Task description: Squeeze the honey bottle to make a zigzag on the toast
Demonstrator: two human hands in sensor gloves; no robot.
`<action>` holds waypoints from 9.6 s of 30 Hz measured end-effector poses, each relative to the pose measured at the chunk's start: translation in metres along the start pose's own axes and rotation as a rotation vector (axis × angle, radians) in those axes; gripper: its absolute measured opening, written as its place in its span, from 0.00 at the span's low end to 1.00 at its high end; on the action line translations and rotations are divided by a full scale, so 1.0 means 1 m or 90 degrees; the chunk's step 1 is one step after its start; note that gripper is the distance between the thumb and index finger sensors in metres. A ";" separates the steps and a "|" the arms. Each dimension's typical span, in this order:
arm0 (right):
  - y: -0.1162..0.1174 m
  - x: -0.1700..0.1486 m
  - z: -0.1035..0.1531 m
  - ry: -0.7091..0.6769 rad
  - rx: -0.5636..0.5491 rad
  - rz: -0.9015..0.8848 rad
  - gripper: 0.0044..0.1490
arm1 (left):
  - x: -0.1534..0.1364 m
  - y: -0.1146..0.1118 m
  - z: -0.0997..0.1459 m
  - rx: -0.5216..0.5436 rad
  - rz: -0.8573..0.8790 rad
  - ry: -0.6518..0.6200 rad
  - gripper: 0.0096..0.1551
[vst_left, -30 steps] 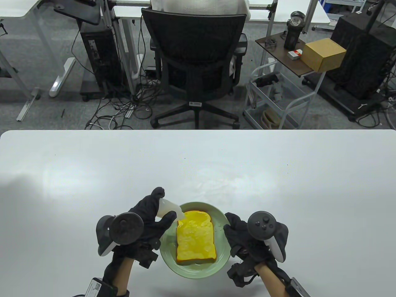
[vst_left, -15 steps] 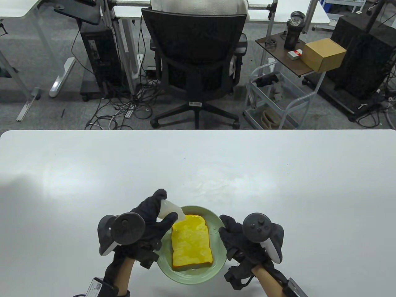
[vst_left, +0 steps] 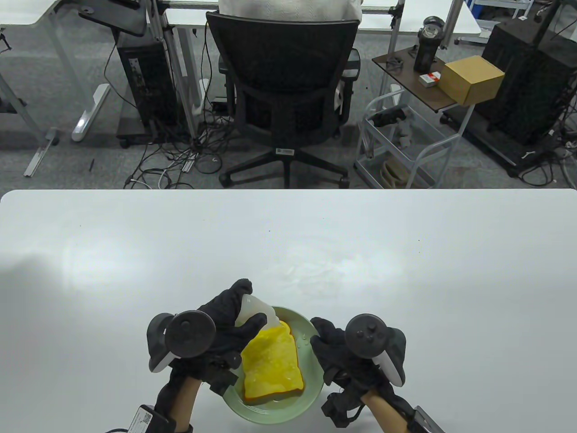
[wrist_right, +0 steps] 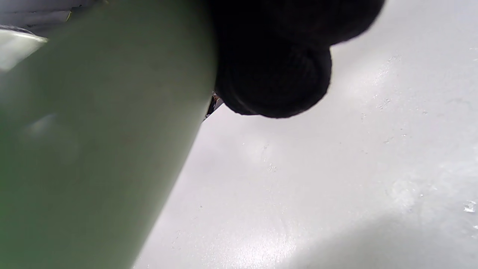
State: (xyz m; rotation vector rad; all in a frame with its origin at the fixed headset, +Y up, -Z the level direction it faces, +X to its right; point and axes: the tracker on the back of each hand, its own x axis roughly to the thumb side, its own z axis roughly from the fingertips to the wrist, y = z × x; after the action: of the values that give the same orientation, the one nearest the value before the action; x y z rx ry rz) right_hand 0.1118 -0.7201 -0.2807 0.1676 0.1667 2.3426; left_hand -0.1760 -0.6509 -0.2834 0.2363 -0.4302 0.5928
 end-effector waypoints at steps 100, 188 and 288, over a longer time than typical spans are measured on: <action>-0.037 -0.006 0.001 0.038 -0.073 -0.072 0.32 | -0.009 0.028 0.007 0.003 0.049 0.018 0.48; -0.038 0.002 0.005 0.016 -0.063 -0.092 0.32 | 0.010 0.022 0.004 -0.025 0.066 -0.032 0.48; -0.044 0.000 0.005 0.020 -0.072 -0.108 0.32 | 0.023 0.006 -0.002 -0.078 0.123 -0.068 0.48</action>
State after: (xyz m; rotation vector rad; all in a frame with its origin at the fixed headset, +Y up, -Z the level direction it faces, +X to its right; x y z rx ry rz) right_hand 0.1435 -0.6886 -0.2830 0.0586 0.0611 2.1800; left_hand -0.1619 -0.6344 -0.2743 0.1094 -0.5957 0.7427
